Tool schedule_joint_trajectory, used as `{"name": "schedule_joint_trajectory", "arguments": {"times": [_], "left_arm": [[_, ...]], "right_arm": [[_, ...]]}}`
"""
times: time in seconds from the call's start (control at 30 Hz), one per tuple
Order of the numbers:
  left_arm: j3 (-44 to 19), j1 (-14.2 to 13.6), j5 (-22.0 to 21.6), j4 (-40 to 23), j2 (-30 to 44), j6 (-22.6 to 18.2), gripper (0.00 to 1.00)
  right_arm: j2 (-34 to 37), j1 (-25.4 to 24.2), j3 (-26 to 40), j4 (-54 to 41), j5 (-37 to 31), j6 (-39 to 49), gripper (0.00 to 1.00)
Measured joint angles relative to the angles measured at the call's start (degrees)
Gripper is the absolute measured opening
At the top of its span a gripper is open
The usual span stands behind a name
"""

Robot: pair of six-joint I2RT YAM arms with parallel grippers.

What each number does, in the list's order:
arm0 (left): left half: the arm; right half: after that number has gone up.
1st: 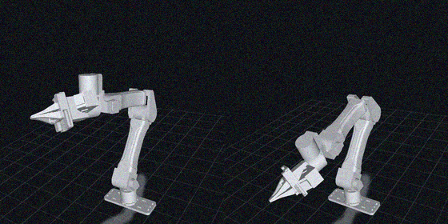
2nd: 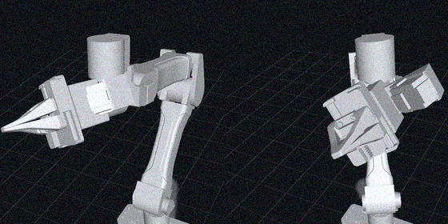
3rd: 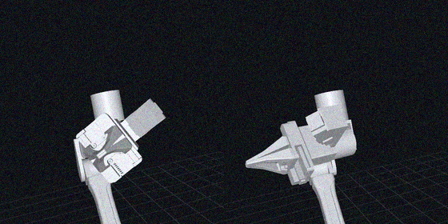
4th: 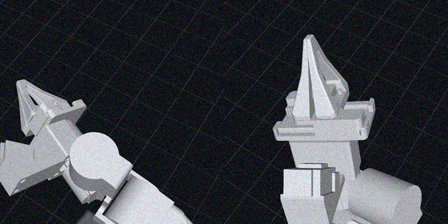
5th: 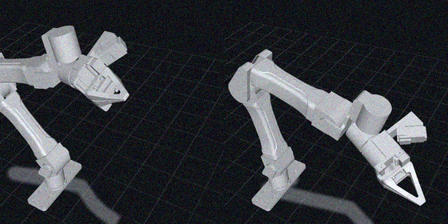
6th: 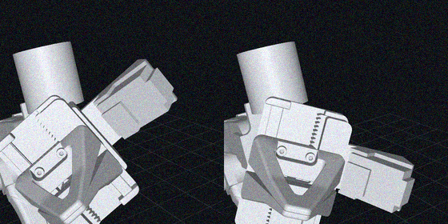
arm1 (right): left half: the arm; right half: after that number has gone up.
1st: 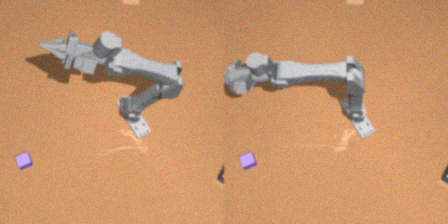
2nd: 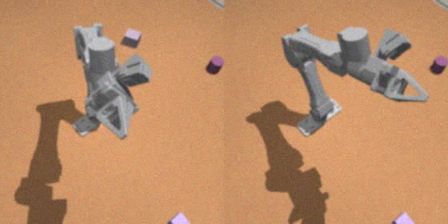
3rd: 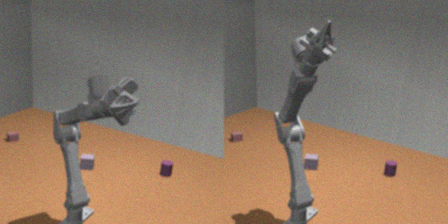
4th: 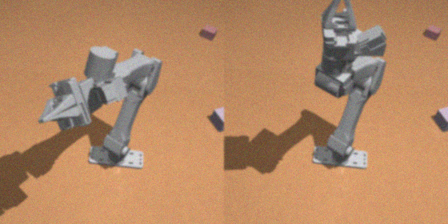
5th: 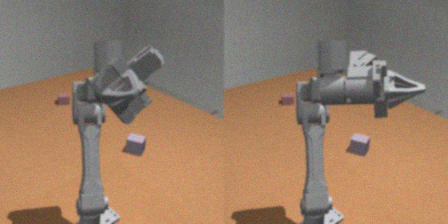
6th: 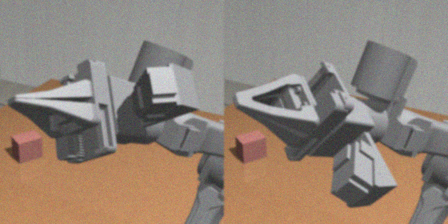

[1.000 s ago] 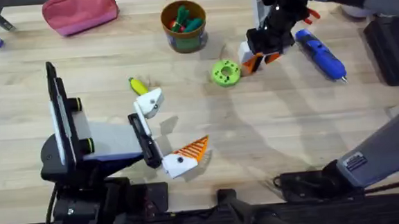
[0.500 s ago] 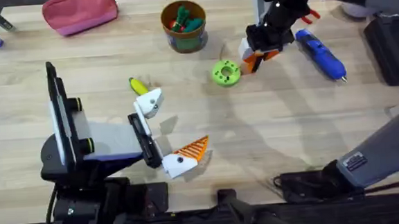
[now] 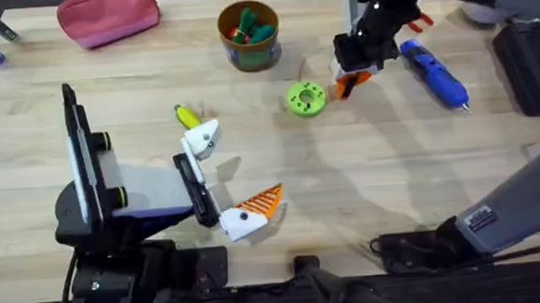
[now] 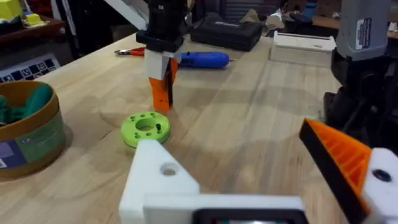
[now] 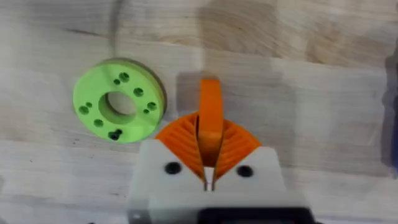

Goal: Pick up the gripper from the table and insert it into the empty holder that is missing its gripper. Then pick up a screw, insert it into the mounting hole, and use the screwdriver to tighten it. Finally, clean up the table by picking up the vegetable and placing it into the bucket.

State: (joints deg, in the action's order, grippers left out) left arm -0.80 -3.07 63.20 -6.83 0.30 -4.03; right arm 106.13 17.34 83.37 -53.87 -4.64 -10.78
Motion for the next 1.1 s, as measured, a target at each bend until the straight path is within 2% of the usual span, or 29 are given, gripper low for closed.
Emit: {"name": "schedule_joint_trajectory", "arguments": {"times": [0.07, 0.43, 0.67, 0.7, 0.87, 1.1], "left_arm": [[0.00, 0.00, -0.02, 0.00, 0.00, 0.00, 0.986], [0.00, 0.00, -0.02, 0.00, 0.00, 0.00, 0.986], [0.00, 0.00, -0.02, 0.00, 0.00, 0.00, 0.986], [0.00, 0.00, -0.02, 0.00, 0.00, 0.00, 0.986], [0.00, 0.00, -0.02, 0.00, 0.00, 0.00, 0.986], [0.00, 0.00, -0.02, 0.00, 0.00, 0.00, 0.986]], "right_arm": [[0.00, 0.00, 0.04, 0.01, 0.01, 0.03, 0.008], [0.00, 0.00, 0.09, -0.15, 0.00, -0.03, 0.006], [-1.47, 0.00, 2.88, -2.69, 2.09, -1.06, 0.006], [-5.46, 0.00, 4.00, -2.40, 3.21, -1.26, 0.006], [-14.81, 0.00, 4.79, -3.36, 4.11, -1.84, 0.006], [-24.02, 0.00, 5.07, -4.66, 8.63, -3.87, 0.006]]}}
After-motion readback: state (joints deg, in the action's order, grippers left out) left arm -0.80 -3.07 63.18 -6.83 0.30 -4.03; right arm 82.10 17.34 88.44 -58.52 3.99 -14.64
